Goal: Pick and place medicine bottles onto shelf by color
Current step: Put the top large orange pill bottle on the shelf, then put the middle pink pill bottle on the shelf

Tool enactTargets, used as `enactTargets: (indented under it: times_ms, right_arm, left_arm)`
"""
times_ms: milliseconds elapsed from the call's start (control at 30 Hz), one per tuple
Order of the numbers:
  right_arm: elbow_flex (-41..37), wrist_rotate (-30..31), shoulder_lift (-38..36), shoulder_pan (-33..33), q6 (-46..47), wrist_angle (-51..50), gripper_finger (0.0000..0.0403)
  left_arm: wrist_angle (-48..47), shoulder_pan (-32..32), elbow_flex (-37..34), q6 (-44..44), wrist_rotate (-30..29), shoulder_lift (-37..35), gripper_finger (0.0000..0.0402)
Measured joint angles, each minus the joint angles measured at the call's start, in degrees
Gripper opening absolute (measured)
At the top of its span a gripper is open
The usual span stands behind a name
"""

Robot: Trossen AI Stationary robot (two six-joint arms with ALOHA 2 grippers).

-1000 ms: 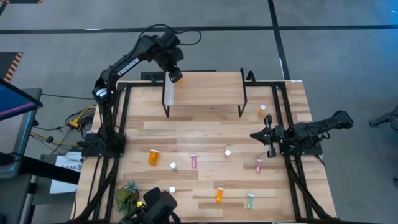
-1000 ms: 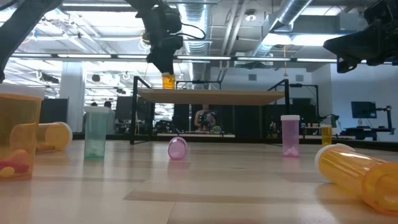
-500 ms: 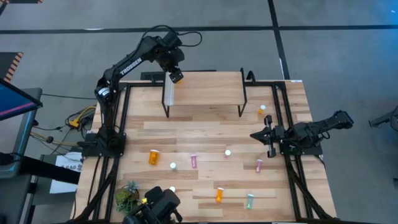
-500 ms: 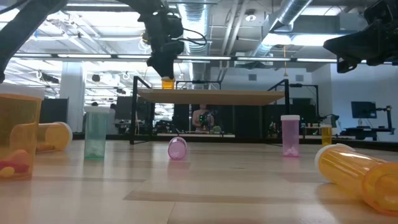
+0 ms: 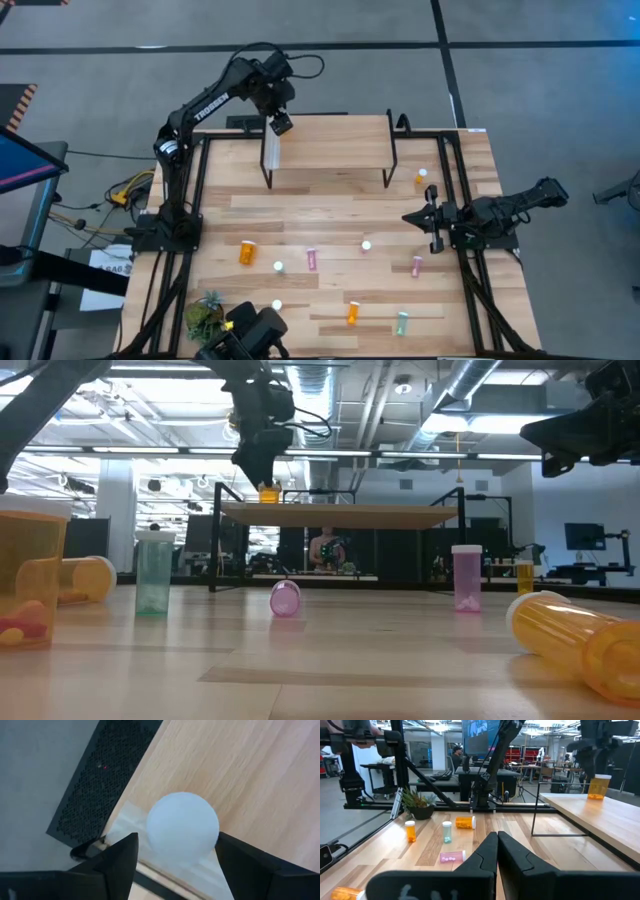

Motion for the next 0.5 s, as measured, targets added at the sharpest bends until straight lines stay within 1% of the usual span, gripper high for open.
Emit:
enactTargets:
  times_ms: [200,367,433,500]
  right_arm:
    - [0.0,0.0,0.0,0.0,0.0,0.0,0.0033]
    - [0.0,0.0,0.0,0.0,0.0,0.0,0.0033]
    - [0.0,0.0,0.0,0.0,0.0,0.0,0.0033]
    - [0.0,0.0,0.0,0.0,0.0,0.0,0.0033]
  left_arm:
    - [-4.3,0.0,5.1,0.9,-1.1,0.0,0.0255]
    - [-10.9,-0.4,10.0,0.8,-1.9,-0.1,0.0254]
    - [-10.2,-1.5,10.4,-0.2,-1.6,-1.4,0.0252]
    - [-10.7,-3.5,10.3,0.4,0.2,-3.8,0.0249]
